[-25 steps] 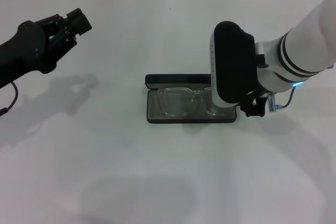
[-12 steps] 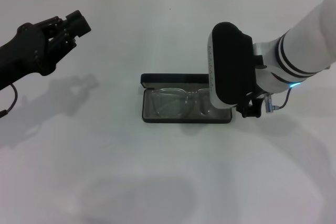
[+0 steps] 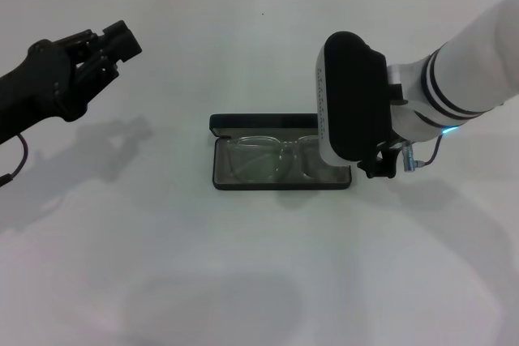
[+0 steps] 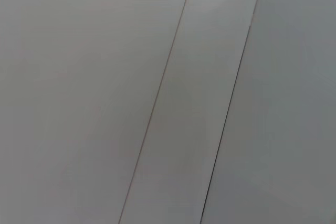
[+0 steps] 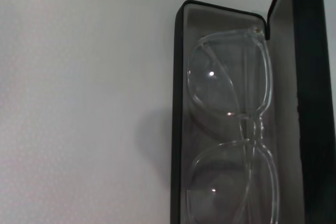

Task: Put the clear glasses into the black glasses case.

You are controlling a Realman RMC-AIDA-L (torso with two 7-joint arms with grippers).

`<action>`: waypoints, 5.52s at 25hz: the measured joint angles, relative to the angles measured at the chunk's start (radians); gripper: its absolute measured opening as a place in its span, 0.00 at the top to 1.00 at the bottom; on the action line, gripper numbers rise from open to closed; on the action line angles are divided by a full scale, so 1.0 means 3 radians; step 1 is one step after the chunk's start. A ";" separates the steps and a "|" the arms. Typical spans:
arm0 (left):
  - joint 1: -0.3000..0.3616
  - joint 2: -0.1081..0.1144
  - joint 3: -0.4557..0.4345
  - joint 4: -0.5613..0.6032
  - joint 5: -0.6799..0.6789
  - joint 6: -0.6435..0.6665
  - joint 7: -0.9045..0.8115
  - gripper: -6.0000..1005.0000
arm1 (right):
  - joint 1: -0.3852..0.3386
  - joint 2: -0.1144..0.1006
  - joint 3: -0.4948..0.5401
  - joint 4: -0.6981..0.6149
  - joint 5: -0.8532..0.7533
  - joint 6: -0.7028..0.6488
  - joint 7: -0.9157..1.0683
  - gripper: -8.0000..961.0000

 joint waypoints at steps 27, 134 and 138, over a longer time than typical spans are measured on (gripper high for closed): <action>-0.0012 0.0001 0.0008 0.0006 0.0001 0.0067 -0.0023 0.81 | -0.1425 -0.0034 0.0671 -0.2169 0.0359 -0.0802 0.0236 0.87; -0.0027 -0.0156 0.1547 0.0954 -0.0019 0.0293 -0.0090 0.65 | -0.1854 -0.0053 0.3947 0.1476 0.3544 -0.2141 -0.2846 0.79; 0.0067 -0.0055 0.1462 0.1001 -0.0207 0.0537 -0.0406 0.57 | -0.1579 -0.0035 0.3559 0.1907 0.3617 -0.2236 -0.3119 0.68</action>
